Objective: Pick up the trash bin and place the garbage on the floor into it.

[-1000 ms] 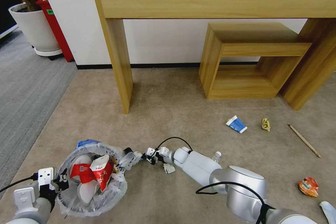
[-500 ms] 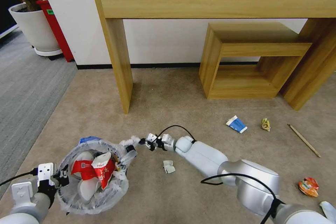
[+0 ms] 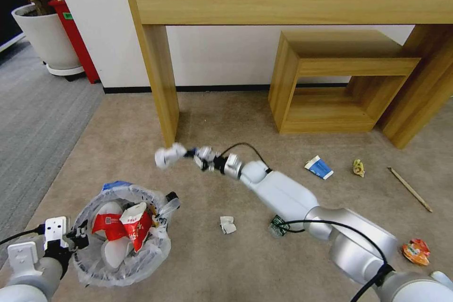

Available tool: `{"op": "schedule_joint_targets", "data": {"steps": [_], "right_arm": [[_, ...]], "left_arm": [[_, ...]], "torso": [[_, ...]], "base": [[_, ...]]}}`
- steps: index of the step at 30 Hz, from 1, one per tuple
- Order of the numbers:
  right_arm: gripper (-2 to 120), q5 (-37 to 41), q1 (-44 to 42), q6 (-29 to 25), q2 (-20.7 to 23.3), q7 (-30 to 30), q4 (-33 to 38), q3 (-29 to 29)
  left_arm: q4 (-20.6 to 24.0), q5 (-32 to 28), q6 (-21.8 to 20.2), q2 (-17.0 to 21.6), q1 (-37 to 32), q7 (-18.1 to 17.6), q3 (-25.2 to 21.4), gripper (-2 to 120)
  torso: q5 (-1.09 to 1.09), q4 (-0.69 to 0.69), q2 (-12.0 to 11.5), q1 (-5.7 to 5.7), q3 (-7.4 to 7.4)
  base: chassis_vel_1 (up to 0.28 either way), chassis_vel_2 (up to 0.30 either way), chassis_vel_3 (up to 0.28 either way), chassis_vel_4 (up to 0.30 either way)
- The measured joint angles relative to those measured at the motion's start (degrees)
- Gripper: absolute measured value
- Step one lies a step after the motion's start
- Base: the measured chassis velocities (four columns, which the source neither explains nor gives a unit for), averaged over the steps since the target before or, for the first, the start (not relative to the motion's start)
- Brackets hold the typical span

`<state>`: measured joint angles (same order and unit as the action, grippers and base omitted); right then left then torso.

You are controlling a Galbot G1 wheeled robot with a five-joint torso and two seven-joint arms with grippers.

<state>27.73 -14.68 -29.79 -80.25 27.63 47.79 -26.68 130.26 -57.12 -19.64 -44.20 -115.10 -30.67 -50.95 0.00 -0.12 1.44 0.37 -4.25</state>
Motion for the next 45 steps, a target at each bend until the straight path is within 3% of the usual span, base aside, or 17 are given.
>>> {"op": "schedule_joint_targets", "data": {"steps": [4,5,6,9,15,21,23,30,39,45], "right_arm": [[0,7.76,0.88,0.31,3.23,4.04,8.91,-0.01],[0,12.74,1.66,0.99,5.23,6.93,14.06,-1.36],[0,12.74,1.66,0.99,5.23,6.93,14.06,-1.36],[0,21.33,3.76,2.97,10.03,9.22,25.68,-7.00],[0,24.33,6.41,4.55,15.24,8.65,35.41,-14.58],[0,24.41,7.65,4.53,18.72,8.22,38.79,-21.28],[0,23.86,8.29,4.20,20.27,8.07,39.90,-25.91],[0,21.77,8.70,3.82,19.83,6.16,39.79,-33.81],[0,17.93,7.46,2.05,9.45,3.98,31.11,-38.00],[0,17.67,8.25,1.30,6.56,4.24,27.03,-38.07]], "left_arm": [[-0.34,-0.13,0.05,0.29,0.19,-0.05,0.34,0],[-0.55,-0.16,0.09,0.43,0.23,-0.05,0.41,0],[-0.55,-0.16,0.09,0.43,0.23,-0.05,0.41,0],[-0.97,-0.16,0.18,0.73,0.34,-0.03,0.61,0],[-1.27,0.08,0.46,0.64,0.53,-0.05,0.77,0],[-1.28,0.55,0.62,0.53,0.11,-0.08,0.70,0],[-1.02,-0.02,0.69,1.01,0.08,-0.48,0.24,0],[0.20,-1.01,0.69,1.53,0.05,-1.30,-0.53,0],[3.94,-0.61,0.38,0.19,-2.25,-2.03,-1.47,0],[5.67,-0.15,0.11,-0.46,-3.40,-2.03,-2.02,0]], "torso": [[0.01,0.00,0.00,0.00,0.00],[0.00,-0.02,0.00,0.00,0.00],[0.00,-0.02,0.00,0.00,0.00],[0.00,0.00,0.00,0.00,0.00],[0.00,0.00,0.01,0.00,0.01],[0.00,0.01,0.02,0.00,0.01],[0.01,-0.01,0.01,0.00,0.01],[0.00,-0.01,0.01,0.00,0.01],[-0.01,0.02,0.01,0.00,0.00],[-0.01,0.00,0.01,0.00,0.01]], "base": [[0.000,0.000,0.000,0.000],[0.000,0.000,0.000,0.000],[0.000,0.000,0.000,0.000],[0.000,0.000,0.000,0.000],[0.000,0.000,0.000,0.000],[0.000,0.000,0.000,0.000],[0.000,0.000,0.000,0.000],[0.000,0.000,0.000,0.000],[0.000,0.000,0.000,0.000],[0.000,0.000,0.000,0.000]]}}
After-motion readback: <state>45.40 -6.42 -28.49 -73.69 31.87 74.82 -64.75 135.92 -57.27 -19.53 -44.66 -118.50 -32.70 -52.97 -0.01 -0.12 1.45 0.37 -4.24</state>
